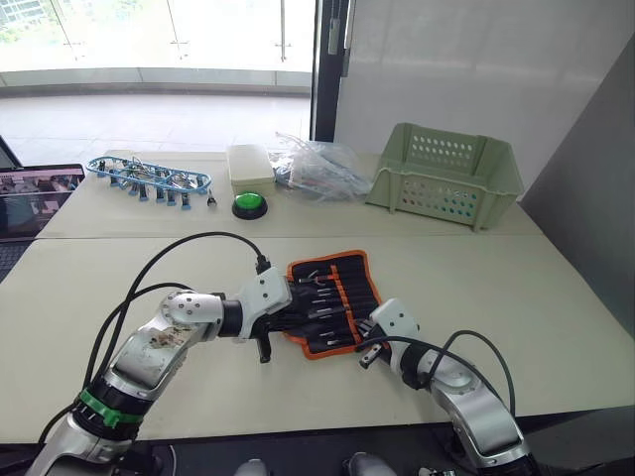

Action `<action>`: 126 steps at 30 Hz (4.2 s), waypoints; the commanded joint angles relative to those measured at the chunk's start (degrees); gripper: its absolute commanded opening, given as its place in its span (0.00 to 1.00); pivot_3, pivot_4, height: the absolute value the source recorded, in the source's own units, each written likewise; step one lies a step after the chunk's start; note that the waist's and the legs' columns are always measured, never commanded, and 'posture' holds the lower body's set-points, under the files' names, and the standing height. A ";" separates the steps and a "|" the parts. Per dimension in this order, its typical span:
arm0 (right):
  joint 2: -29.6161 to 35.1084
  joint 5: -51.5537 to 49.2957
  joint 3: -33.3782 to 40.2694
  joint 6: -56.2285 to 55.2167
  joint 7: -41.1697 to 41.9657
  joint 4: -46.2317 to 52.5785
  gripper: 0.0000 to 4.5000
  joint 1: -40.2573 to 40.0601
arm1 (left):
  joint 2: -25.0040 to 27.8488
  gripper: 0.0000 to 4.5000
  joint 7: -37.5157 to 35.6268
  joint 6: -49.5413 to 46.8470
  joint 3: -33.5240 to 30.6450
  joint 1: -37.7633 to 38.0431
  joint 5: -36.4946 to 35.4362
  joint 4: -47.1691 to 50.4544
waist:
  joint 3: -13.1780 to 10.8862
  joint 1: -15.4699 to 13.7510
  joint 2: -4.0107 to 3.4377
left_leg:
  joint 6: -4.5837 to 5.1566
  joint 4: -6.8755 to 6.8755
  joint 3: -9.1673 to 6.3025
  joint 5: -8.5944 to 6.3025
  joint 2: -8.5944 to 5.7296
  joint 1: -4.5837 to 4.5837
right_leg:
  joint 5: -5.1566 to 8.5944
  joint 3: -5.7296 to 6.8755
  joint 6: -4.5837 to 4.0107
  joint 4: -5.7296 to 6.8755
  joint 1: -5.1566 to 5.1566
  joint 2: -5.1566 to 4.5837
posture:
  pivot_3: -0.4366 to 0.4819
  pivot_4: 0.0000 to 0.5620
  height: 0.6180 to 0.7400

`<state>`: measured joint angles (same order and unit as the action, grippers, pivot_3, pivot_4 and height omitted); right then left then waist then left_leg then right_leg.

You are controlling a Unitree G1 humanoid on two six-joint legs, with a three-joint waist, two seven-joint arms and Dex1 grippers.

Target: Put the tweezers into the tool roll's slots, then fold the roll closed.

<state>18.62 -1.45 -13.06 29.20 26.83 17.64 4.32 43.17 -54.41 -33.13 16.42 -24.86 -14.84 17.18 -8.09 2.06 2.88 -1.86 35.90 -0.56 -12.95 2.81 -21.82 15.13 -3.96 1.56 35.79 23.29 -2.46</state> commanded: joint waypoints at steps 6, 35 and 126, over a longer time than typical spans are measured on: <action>0.30 0.69 -2.38 4.75 -0.90 -4.85 0.00 -4.68 | 0.24 0.01 -1.45 1.68 5.04 -2.97 7.04 -1.08 | -0.05 -0.25 -0.02 | 0.02 0.02 0.00 -0.01 0.00 -0.10 | -0.02 0.01 0.10 0.01 0.04 0.00 | 0.48 0.27 0.87; -0.24 0.15 -2.35 6.04 -3.51 -0.70 0.00 -9.35 | -6.55 0.01 -10.36 10.51 10.38 -11.35 13.77 -12.06 | 0.15 -1.24 0.26 | 0.09 0.09 -0.01 -0.05 -0.02 -0.12 | -0.03 0.02 0.20 0.13 0.02 0.07 | 0.48 0.27 0.87; -1.36 3.01 -10.75 -8.33 1.01 7.78 1.00 0.99 | -6.50 1.00 -1.31 6.77 -43.63 41.94 -16.73 14.16 | -0.61 0.10 -0.58 | 0.06 0.84 -0.51 0.00 0.01 -0.53 | 0.15 -0.01 -0.06 1.24 0.58 0.27 | 0.48 0.27 0.87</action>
<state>17.13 -0.42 -23.04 22.52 28.92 25.79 4.78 36.74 -56.79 -27.22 -26.04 17.12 -30.24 29.43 -8.70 2.16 2.30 -1.80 36.75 -1.06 -12.93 2.81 -22.37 15.27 -3.98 1.50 37.03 23.89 -2.19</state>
